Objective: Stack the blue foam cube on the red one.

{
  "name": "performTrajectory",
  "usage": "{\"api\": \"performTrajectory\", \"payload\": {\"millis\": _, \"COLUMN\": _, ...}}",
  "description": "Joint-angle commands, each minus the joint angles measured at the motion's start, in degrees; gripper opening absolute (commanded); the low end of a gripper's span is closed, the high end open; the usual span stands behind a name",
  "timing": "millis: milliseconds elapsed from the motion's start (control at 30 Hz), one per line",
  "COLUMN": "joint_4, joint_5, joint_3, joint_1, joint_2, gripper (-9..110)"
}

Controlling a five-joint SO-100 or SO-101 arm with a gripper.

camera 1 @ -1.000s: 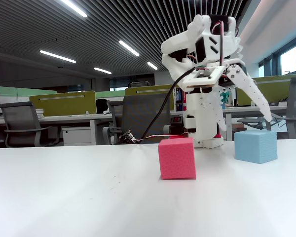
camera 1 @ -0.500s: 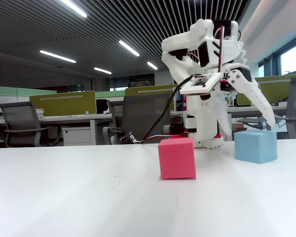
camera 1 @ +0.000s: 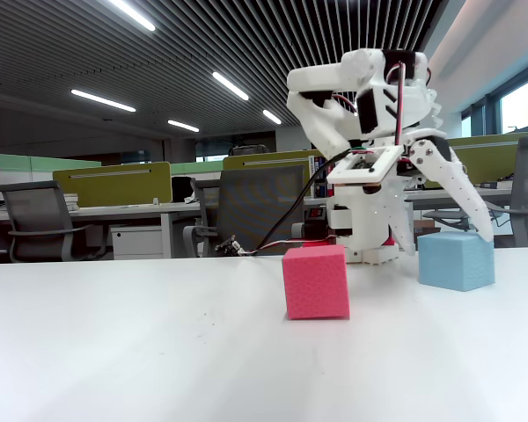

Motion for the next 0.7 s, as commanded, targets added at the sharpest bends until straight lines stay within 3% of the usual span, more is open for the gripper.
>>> {"api": "performTrajectory", "payload": {"millis": 0, "joint_4": -1.05, "joint_5": 0.18, "joint_3": -0.09, "joint_1": -0.44, "joint_2": 0.44, "gripper": 35}}
{"api": "performTrajectory", "payload": {"millis": 667, "joint_4": -3.60, "joint_5": 0.70, "joint_3": -1.23, "joint_1": 0.18, "joint_2": -0.35, "gripper": 24}}
